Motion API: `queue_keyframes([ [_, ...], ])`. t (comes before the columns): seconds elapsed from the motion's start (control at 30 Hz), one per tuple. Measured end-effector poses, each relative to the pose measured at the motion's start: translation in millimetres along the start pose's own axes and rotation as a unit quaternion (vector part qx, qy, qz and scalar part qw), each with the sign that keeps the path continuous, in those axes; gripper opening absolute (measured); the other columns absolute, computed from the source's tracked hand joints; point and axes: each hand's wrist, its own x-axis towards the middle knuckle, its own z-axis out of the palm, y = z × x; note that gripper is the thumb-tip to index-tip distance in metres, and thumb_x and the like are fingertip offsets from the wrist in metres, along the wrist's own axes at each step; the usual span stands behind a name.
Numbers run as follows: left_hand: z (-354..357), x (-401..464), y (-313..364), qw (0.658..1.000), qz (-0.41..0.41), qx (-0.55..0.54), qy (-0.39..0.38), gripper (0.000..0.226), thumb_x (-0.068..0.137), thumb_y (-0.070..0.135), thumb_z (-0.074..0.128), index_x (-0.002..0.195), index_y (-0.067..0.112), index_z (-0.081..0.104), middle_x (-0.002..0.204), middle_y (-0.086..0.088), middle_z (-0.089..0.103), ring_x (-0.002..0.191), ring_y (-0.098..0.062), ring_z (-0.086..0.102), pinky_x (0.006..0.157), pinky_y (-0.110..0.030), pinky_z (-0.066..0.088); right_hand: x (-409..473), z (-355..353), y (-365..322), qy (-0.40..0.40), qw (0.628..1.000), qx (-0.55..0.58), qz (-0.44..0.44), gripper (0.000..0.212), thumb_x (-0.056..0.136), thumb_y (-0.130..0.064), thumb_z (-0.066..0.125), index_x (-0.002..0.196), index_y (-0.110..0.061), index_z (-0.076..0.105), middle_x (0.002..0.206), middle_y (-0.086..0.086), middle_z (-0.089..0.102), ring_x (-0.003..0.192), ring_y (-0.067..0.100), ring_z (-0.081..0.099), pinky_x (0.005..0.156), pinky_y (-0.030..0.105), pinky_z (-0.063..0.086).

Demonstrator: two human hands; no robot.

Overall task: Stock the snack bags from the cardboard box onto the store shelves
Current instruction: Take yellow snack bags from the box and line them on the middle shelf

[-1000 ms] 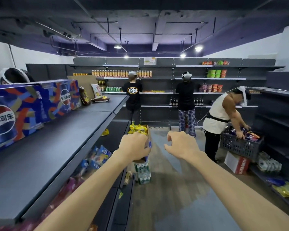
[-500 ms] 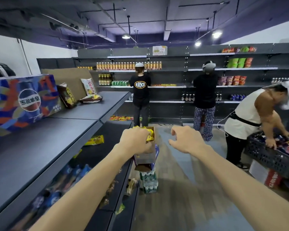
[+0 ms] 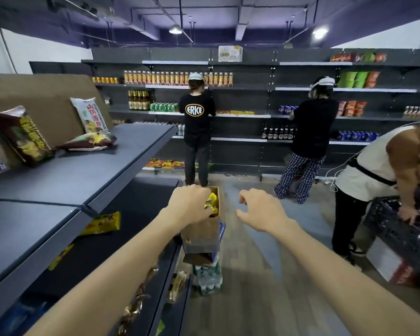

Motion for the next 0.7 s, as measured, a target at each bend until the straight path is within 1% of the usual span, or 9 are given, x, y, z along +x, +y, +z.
queue_keyframes([
  [0.1, 27, 45, -36, 1.000, -0.006, -0.019, -0.003, 0.025, 0.089, 0.040, 0.055, 0.106, 0.022, 0.058, 0.100, 0.003, 0.061, 0.079, -0.014, 0.052, 0.062, -0.027, 0.041, 54, 21, 11, -0.017, 1.000, 0.005, 0.010, 0.025, 0.092, -0.038, 0.054, 0.108, -0.019, 0.055, 0.109, 0.002, 0.062, 0.099, 0.020, 0.058, 0.075, 0.029, 0.043],
  [0.17, 46, 74, -59, 1.000, -0.007, -0.024, -0.007, 0.021, 0.087, 0.038, 0.056, 0.102, 0.023, 0.057, 0.100, 0.003, 0.061, 0.083, -0.017, 0.055, 0.064, -0.029, 0.046, 88, 36, 16, -0.023, 0.999, 0.017, 0.017, 0.024, 0.093, -0.037, 0.054, 0.107, -0.018, 0.055, 0.107, 0.003, 0.062, 0.098, 0.020, 0.057, 0.074, 0.029, 0.042],
  [0.27, 74, 109, -85, 1.000, -0.001, -0.012, -0.028, 0.016, 0.087, 0.038, 0.055, 0.093, 0.023, 0.052, 0.090, 0.005, 0.053, 0.079, -0.015, 0.046, 0.061, -0.028, 0.040, 131, 61, 24, -0.023, 0.999, 0.037, 0.020, 0.023, 0.091, -0.035, 0.055, 0.105, -0.017, 0.056, 0.104, 0.003, 0.061, 0.096, 0.020, 0.057, 0.075, 0.031, 0.045],
  [0.3, 83, 119, -91, 0.999, 0.000, -0.011, -0.037, 0.016, 0.087, 0.038, 0.054, 0.090, 0.022, 0.051, 0.089, 0.005, 0.051, 0.079, -0.016, 0.046, 0.060, -0.029, 0.039, 144, 68, 27, -0.029, 0.998, 0.043, 0.023, 0.023, 0.091, -0.035, 0.056, 0.104, -0.017, 0.056, 0.104, 0.003, 0.061, 0.095, 0.021, 0.057, 0.076, 0.032, 0.046],
  [0.37, 103, 139, -105, 0.999, -0.004, -0.006, -0.042, 0.018, 0.085, 0.039, 0.054, 0.088, 0.021, 0.052, 0.089, 0.004, 0.054, 0.081, -0.018, 0.050, 0.059, -0.030, 0.040, 175, 85, 37, -0.036, 0.998, 0.050, 0.026, 0.024, 0.090, -0.036, 0.057, 0.104, -0.016, 0.057, 0.104, 0.004, 0.061, 0.095, 0.022, 0.058, 0.077, 0.034, 0.049],
  [0.5, 151, 166, -127, 0.996, -0.058, -0.034, -0.065, 0.025, 0.084, 0.041, 0.058, 0.096, 0.020, 0.057, 0.095, 0.002, 0.057, 0.089, -0.022, 0.056, 0.065, -0.034, 0.049, 239, 123, 58, -0.041, 0.994, 0.099, 0.023, 0.023, 0.088, -0.036, 0.060, 0.101, -0.017, 0.059, 0.101, 0.004, 0.063, 0.094, 0.022, 0.058, 0.080, 0.035, 0.051],
  [0.57, 182, 176, -133, 0.991, -0.084, -0.039, -0.091, 0.028, 0.084, 0.042, 0.060, 0.102, 0.020, 0.057, 0.100, 0.001, 0.058, 0.092, -0.024, 0.058, 0.068, -0.035, 0.050, 269, 148, 70, -0.048, 0.991, 0.123, 0.017, 0.022, 0.088, -0.035, 0.061, 0.101, -0.018, 0.060, 0.102, 0.004, 0.063, 0.095, 0.022, 0.058, 0.080, 0.035, 0.051],
  [0.63, 212, 189, -138, 0.986, -0.106, -0.051, -0.120, 0.034, 0.081, 0.040, 0.061, 0.108, 0.020, 0.055, 0.101, 0.001, 0.059, 0.091, -0.026, 0.059, 0.068, -0.036, 0.052, 299, 175, 84, -0.064, 0.988, 0.143, 0.009, 0.022, 0.086, -0.037, 0.061, 0.100, -0.020, 0.059, 0.102, 0.002, 0.063, 0.094, 0.021, 0.059, 0.080, 0.036, 0.053],
  [0.7, 238, 205, -141, 0.979, -0.135, -0.066, -0.139, 0.036, 0.079, 0.038, 0.062, 0.109, 0.019, 0.057, 0.100, 0.000, 0.061, 0.091, -0.027, 0.060, 0.066, -0.034, 0.049, 329, 202, 102, -0.079, 0.984, 0.160, -0.008, 0.022, 0.084, -0.038, 0.062, 0.098, -0.021, 0.060, 0.099, 0.001, 0.064, 0.092, 0.022, 0.060, 0.079, 0.037, 0.053],
])
